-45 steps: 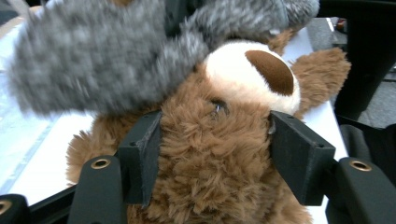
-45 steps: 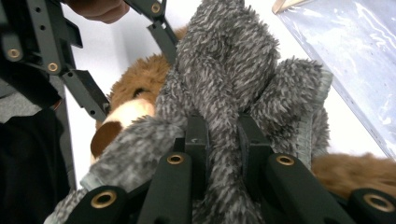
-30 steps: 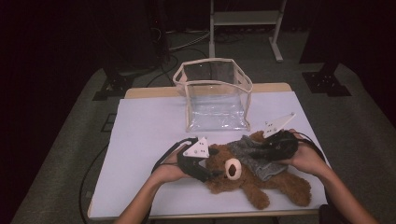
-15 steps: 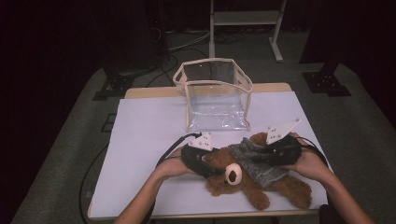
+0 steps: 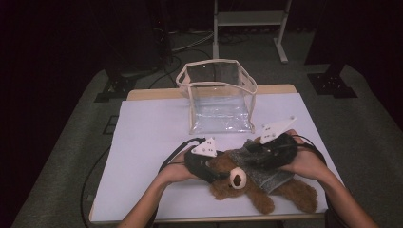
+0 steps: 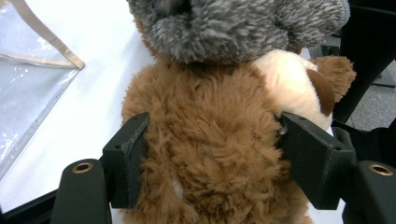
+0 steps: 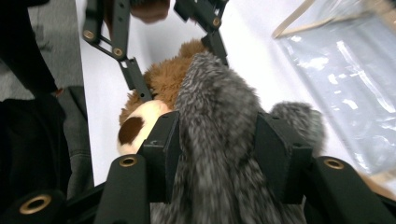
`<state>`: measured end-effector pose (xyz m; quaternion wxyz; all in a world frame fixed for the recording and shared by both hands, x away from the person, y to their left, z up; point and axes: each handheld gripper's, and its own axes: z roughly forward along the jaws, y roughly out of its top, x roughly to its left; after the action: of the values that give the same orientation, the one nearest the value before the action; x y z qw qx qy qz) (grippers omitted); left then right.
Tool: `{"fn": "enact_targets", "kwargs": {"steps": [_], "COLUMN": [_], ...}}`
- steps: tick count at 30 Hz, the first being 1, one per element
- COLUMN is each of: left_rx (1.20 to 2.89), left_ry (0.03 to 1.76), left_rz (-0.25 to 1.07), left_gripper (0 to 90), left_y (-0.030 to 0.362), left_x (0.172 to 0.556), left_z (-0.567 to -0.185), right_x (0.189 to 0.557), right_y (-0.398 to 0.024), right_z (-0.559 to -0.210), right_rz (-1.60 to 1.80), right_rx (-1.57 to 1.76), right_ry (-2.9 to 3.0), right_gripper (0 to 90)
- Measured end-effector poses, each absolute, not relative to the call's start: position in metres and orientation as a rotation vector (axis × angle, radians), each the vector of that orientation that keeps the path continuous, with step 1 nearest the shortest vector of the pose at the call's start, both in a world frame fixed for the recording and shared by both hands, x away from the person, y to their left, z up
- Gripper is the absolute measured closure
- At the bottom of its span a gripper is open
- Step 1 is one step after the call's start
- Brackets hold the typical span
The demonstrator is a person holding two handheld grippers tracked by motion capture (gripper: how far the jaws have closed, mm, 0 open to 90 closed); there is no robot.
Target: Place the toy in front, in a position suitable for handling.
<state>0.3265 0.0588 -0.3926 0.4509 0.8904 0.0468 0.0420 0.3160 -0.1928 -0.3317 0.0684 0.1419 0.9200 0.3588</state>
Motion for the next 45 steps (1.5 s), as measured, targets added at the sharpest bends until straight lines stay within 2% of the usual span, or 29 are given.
{"fn": "enact_targets", "kwargs": {"steps": [2,5,9,14,19,24,33,40,42,45], "left_rx": [2.201,2.195,2.164,2.152,2.145,2.148,2.143,2.163,2.162,2.164], "left_ry": [0.115,0.122,0.141,0.184,0.17,0.167,0.156,0.148,0.151,0.149], "left_rz": [0.109,0.11,0.141,0.139,0.113,0.111,0.119,0.119,0.116,0.114], "left_gripper": [29.0,29.0,28.0,29.8,31.6,32.0,31.3,31.2,31.2,31.1], "left_y": [0.059,0.062,0.069,0.082,0.076,0.078,0.076,0.075,0.076,0.076], "left_x": [0.325,0.325,0.325,0.325,0.323,0.321,0.321,0.321,0.321,0.322], "left_z": [-0.393,-0.395,-0.39,-0.394,-0.399,-0.402,-0.401,-0.4,-0.4,-0.4], "right_x": [0.321,0.324,0.324,0.322,0.324,0.328,0.332,0.331,0.331,0.331], "right_y": [-0.182,-0.174,-0.185,-0.191,-0.164,-0.137,-0.174,-0.154,-0.148,-0.153], "right_z": [-0.343,-0.355,-0.351,-0.342,-0.332,-0.338,-0.343,-0.337,-0.337,-0.335], "right_rz": [1.03,1.017,0.97,1.011,1.044,1.013,1.0,1.083,1.05,1.069], "right_rx": [0.431,0.431,0.427,0.422,0.326,0.287,0.406,0.329,0.31,0.326], "right_ry": [2.792,2.819,2.839,2.846,2.861,2.896,2.875,2.861,2.868,2.868], "right_gripper": [56.2,71.5,77.4,78.0,78.2,78.4,78.4,78.2,75.2,60.8]}}
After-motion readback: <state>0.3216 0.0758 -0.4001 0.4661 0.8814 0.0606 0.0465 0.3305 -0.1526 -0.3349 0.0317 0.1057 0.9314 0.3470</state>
